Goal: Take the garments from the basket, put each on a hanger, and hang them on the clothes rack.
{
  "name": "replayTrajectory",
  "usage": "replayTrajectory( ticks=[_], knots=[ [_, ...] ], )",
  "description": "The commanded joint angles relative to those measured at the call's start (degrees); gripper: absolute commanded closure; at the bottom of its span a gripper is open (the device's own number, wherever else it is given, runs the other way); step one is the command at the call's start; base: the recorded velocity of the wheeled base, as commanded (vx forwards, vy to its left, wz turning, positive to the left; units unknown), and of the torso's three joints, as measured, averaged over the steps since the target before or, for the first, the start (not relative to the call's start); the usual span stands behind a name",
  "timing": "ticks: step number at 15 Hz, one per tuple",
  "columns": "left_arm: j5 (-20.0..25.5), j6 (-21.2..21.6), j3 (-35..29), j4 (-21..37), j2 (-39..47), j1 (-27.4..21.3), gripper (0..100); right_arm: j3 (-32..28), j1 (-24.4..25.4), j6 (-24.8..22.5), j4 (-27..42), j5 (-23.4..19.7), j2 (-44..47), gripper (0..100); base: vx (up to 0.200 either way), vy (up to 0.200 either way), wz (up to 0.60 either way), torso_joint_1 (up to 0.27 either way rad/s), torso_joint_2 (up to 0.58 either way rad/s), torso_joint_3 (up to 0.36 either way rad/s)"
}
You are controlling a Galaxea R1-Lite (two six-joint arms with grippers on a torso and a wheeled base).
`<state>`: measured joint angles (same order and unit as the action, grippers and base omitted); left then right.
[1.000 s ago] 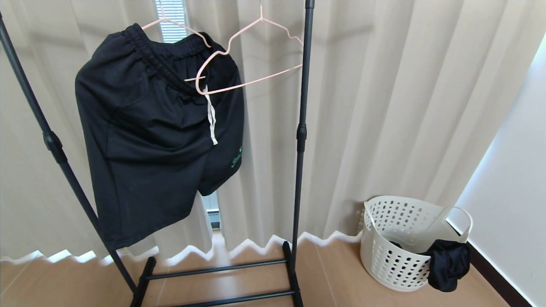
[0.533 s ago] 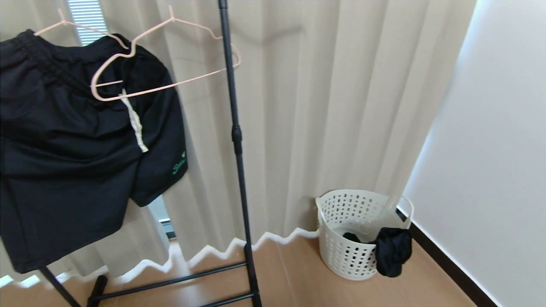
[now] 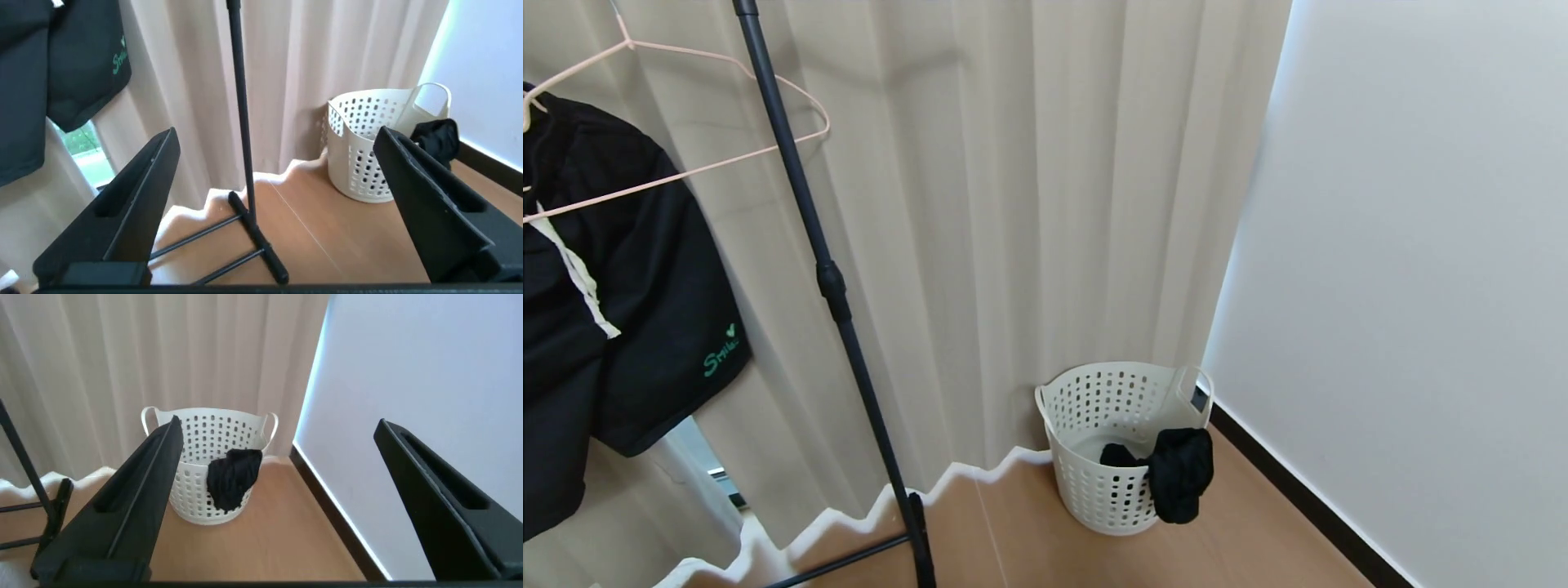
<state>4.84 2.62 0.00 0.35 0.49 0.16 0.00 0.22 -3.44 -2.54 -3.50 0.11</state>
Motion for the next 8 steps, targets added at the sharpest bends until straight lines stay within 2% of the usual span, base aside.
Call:
replayTrajectory(
  ticks=[1,3,4,7,8],
  knots=[
    [-0.01,-0.07,0.0,0.0,0.04,0.02,0,0.0,0.04,0.01,-0.01,-0.02,-0.02,0,0.2,0.0,0.0,0.002,0.0,0.007],
    [-0.01,0.02,0.0,0.0,0.04,0.02,0,0.0,0.04,0.01,-0.01,-0.02,-0.02,0,0.2,0.0,0.0,-0.002,0.0,0.005],
    [-0.01,0.02,0.0,0.0,0.04,0.02,0,0.0,0.04,-0.08,-0.01,-0.02,-0.02,0,0.2,-0.2,0.0,0.002,0.01,0.002],
    [-0.09,-0.16,0.0,0.0,0.13,0.02,0,0.0,0.04,0.01,-0.01,-0.02,-0.02,0,0.0,-0.2,0.0,0.006,0.0,0.002],
    [-0.18,-0.25,0.0,0.0,0.04,0.02,0,0.0,0.04,-0.08,-0.01,-0.02,-0.02,0,0.0,0.0,0.0,0.0,0.0,0.0]
  ],
)
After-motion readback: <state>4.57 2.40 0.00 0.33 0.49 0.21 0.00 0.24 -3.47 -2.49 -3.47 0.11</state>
